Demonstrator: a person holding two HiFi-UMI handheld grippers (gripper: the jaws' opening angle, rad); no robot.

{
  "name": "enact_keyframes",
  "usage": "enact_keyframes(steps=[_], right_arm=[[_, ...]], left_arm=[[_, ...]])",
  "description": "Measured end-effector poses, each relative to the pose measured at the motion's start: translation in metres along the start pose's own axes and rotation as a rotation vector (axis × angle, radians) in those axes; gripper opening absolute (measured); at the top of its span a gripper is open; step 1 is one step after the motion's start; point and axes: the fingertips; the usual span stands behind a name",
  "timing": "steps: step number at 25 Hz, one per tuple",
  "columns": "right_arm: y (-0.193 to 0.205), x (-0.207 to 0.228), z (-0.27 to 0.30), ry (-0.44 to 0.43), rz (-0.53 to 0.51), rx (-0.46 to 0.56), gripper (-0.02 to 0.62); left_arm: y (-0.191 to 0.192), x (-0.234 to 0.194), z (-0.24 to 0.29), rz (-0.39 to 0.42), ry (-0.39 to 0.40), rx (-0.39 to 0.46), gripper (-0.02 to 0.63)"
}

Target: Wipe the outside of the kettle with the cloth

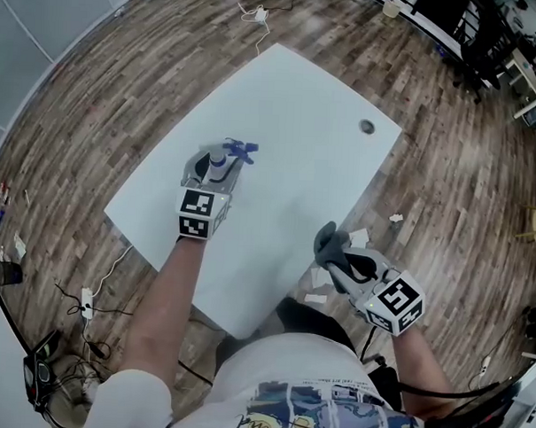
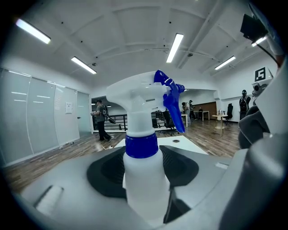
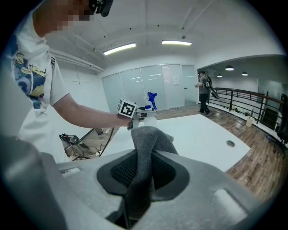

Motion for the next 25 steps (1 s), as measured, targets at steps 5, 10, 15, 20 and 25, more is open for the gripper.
enact_keyframes(steps=[5,10,15,20,25], right_arm=[[-0.006,-0.002,0.004,-0.013,-0.011,0.007,0.074],[-0.012,-0.003,0.009,-0.019,-0.024,0.009,0.074],[-0.022,-0.005,0.018,-0.009,-0.027,0.018,0.075],[-0.046,-0.019,0.036,-0.003,-0.048,0.051,0.074],[-0.059,-0.051,0.054,0.001,-0.071,0.084,0.074]], left_arm=[[0.000,-0.003,0.000,0.003,-0.012,-0.011,0.281],[0.003,-0.004,-0.005,0.012,-0.007,-0.022,0.341],[0.009,-0.002,-0.032,0.043,0.033,-0.039,0.373],[0.007,-0.004,-0.087,-0.004,0.096,-0.043,0.359],[0.007,0.002,-0.175,-0.082,0.204,-0.038,0.237]])
Point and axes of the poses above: the fingertips, and each gripper's own axes: z forward along the fingers, x to its right, y out of its underside, and after that the axes turned 4 degrees about -y, right-handed
